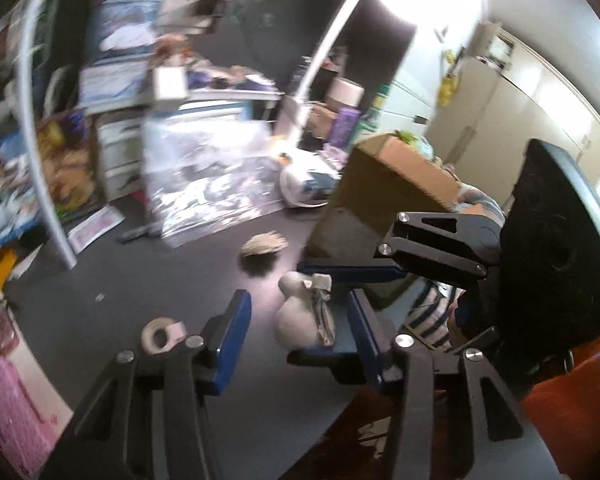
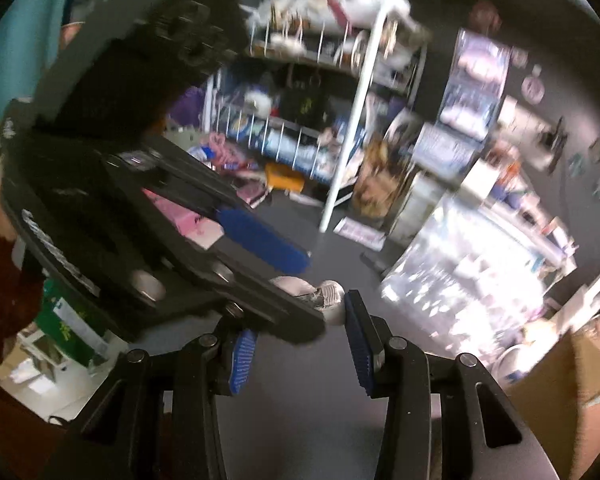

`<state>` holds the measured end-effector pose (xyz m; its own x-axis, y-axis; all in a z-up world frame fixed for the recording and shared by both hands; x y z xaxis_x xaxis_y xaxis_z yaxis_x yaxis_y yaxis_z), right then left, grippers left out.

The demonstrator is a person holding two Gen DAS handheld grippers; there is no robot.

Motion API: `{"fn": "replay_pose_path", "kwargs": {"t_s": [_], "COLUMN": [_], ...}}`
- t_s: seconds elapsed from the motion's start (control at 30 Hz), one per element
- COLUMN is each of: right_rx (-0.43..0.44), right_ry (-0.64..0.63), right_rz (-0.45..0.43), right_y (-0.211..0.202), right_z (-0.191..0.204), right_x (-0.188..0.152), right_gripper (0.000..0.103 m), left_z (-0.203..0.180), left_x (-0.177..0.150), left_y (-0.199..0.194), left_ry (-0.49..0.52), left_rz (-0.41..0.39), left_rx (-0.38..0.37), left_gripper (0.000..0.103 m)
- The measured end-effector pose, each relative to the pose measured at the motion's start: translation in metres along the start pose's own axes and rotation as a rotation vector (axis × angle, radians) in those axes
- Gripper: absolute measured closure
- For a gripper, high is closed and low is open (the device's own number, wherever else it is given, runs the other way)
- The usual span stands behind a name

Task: Organize objects
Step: 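Grasp the white stapler-like item with the right tool and lift it, then lower the white item into the cardboard box and release it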

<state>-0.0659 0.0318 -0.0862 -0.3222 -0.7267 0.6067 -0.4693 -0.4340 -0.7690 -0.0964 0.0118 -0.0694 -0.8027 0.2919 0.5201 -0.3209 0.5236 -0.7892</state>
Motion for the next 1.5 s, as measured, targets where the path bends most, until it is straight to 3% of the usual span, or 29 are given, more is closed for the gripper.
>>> {"fn": "replay_pose_path", "kwargs": {"t_s": [0.13, 0.27, 0.63, 0.93, 0.97, 1.0, 1.1, 1.13, 1.17, 1.33, 1.5], "right_rx": [-0.066, -0.112, -0.148, -0.133, -0.13, -0.124, -0.138, -0.142, -0.147, -0.147, -0.184], "right_ry": [-0.007, 0.023, 0.153, 0.254, 0.26, 0.268, 0.301, 0.306, 0.313, 0.361, 0.366], "right_rz": [-0.032, -0.049, -0.047, 0.012, 0.018, 0.023, 0.043, 0.046, 0.046, 0.044, 0.006], "right_y": [-0.028, -0.052, -0.104, -0.108, -0.107, -0.105, -0.104, -0.104, -0.104, -0.11, -0.122], "right_z": [-0.01, -0.033, -0.122, -0.179, -0.183, -0.186, -0.195, -0.198, -0.2, -0.208, -0.195], "right_x": [-0.003, -0.015, -0.063, -0.103, -0.105, -0.107, -0.114, -0.115, -0.116, -0.12, -0.111], "right_gripper": [0.066, 0.066, 0.066, 0.065, 0.064, 0.063, 0.045, 0.034, 0.029, 0.027, 0.003], "left_z": [-0.027, -0.059, -0.14, -0.163, -0.163, -0.163, -0.161, -0.161, -0.16, -0.145, -0.121], "left_x": [0.019, 0.043, 0.123, 0.159, 0.159, 0.16, 0.164, 0.165, 0.166, 0.166, 0.152], "left_y": [0.0, 0.005, 0.054, 0.104, 0.106, 0.108, 0.104, 0.1, 0.096, 0.063, 0.03], "left_ry": [0.055, 0.113, 0.247, 0.274, 0.272, 0.27, 0.262, 0.256, 0.249, 0.211, 0.182], "left_rz": [0.009, 0.009, 0.063, 0.145, 0.148, 0.15, 0.122, 0.109, 0.096, 0.003, -0.076], "left_rx": [-0.002, 0.023, -0.01, -0.033, -0.03, -0.027, -0.01, -0.016, -0.021, -0.01, 0.031], "left_gripper": [0.079, 0.079, 0.079, 0.079, 0.074, 0.063, 0.036, 0.035, 0.033, 0.026, 0.022]}}
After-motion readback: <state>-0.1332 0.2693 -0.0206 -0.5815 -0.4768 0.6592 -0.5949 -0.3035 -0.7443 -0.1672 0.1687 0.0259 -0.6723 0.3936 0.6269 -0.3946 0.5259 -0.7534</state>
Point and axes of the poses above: each gripper's, at about its wrist camera, not at the fingertips, and y roughly the way its jaws point, z to its left, x to its top, the point moved 7 cm from there along y, roughly the way its jaws point, and after that the axes turned 13 degrees about z, right-handed, at the moved point
